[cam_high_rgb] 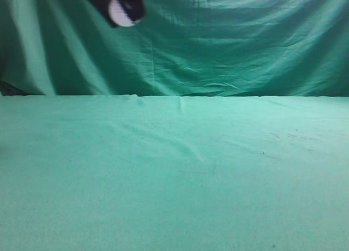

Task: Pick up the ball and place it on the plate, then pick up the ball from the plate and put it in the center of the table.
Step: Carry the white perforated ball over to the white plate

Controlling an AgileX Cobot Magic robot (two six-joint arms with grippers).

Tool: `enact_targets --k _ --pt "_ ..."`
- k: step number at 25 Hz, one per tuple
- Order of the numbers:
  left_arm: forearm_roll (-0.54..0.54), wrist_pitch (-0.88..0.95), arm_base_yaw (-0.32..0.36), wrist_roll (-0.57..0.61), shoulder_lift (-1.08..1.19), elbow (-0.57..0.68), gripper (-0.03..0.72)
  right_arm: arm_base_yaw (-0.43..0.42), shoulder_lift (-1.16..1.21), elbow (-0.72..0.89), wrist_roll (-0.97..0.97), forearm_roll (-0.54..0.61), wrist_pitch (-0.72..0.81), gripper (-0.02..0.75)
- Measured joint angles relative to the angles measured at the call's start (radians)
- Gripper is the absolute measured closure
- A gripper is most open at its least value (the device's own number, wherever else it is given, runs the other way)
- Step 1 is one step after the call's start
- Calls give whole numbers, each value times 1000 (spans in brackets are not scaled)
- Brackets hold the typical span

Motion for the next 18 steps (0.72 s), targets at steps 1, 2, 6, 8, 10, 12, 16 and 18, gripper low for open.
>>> enact_targets --k 1,2,6,8,10,12,16,18 --pt "-6 0 17 0 -30 37 372 0 0 0 1 0 0 738" --pt "-8 -6 39 -2 -61 67 372 0 0 0 1 0 0 738" --pt "-19 -27 129 -4 -179 169 372 0 0 0 -1 -2 0 738" --pt "-19 -27 174 -4 -236 198 372 0 0 0 -1 -19 -2 738" --pt "-19 -27 229 -4 -280 224 372 0 0 0 1 -25 -28 738" --pt "-19 -25 285 -4 -319 262 372 0 0 1 28 -23 -120 738" --pt "-19 -20 406 -4 -381 361 372 0 0 1 50 -23 -377 738" --pt "-15 -20 457 -4 -402 400 372 0 0 1 68 -23 -440 738"
